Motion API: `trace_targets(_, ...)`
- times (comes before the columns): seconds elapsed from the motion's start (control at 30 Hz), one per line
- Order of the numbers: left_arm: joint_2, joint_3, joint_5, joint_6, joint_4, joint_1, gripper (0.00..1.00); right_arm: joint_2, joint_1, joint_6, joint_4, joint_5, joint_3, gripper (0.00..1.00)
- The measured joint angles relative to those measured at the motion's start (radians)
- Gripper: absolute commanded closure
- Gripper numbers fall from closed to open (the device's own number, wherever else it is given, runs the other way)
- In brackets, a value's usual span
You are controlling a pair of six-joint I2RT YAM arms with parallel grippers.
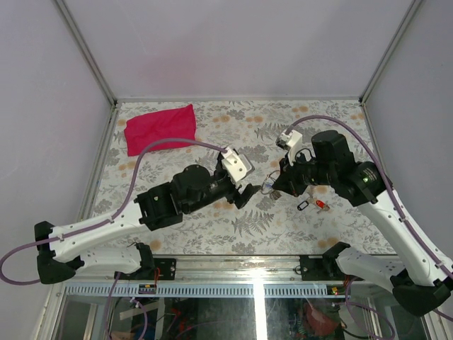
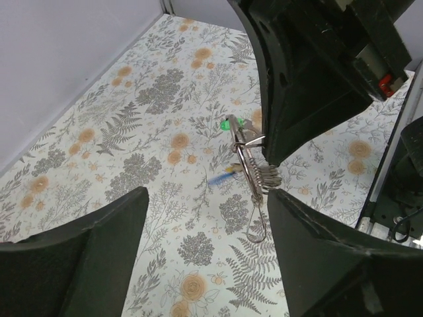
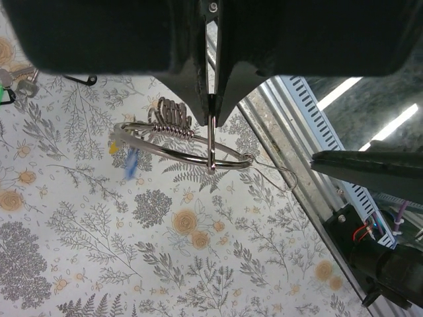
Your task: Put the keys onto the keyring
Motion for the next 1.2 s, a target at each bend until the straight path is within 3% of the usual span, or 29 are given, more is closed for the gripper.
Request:
trace_targets(0.23,0.015,-0.051,-0.007,0.066,0.097,0.0,0.24,0.041,0.0,0.029,-0.07,-0.009,0.072,1.0)
trace_targets(0.53,-0.043,-0.325,0.064,0.274,0.393,0.0,0.3,0.081,0.0,0.042,-0.138,-0.027,0.096,1.0)
trace_targets(0.83,-0.018,-0.328,0.071,0.467,0.551,-0.007,0.32,0.084,0.0,0.049,-0.161,-0.044,0.113,1.0)
trace_targets(1.2,0.036,-0.29,0.077,0.607,0.547,-0.065,0.42,0.084,0.0,0.055,-0.164,-0.076,0.113,1.0)
